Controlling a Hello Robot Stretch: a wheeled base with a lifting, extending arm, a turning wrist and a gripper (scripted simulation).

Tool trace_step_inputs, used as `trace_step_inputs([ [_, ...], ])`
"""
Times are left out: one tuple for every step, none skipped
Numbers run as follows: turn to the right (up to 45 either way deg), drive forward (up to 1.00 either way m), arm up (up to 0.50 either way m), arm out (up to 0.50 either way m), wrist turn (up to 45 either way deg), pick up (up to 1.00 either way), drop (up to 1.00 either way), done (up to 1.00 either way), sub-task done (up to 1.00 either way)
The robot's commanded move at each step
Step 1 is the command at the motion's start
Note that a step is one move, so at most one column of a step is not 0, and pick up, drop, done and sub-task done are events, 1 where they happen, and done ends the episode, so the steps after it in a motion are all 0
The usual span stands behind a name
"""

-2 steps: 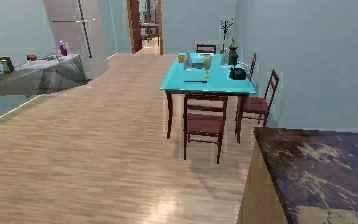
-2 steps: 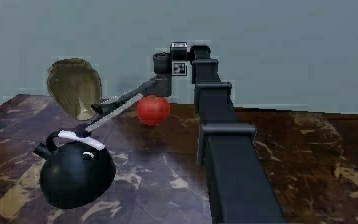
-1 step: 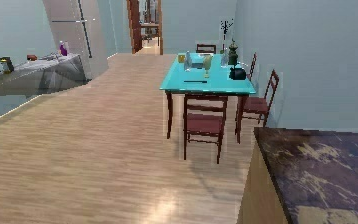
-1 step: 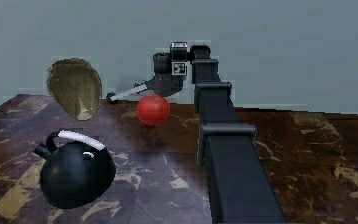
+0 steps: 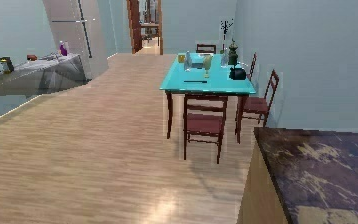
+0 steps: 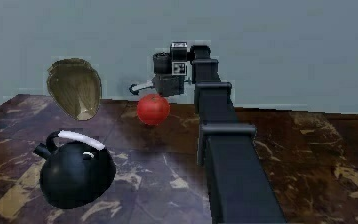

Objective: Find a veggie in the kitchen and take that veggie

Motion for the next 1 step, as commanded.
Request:
trace_step_inputs([
  [0.0, 0.0, -0.1, 0.0, 0.0, 0.0, 0.0, 0.0, 0.0],
])
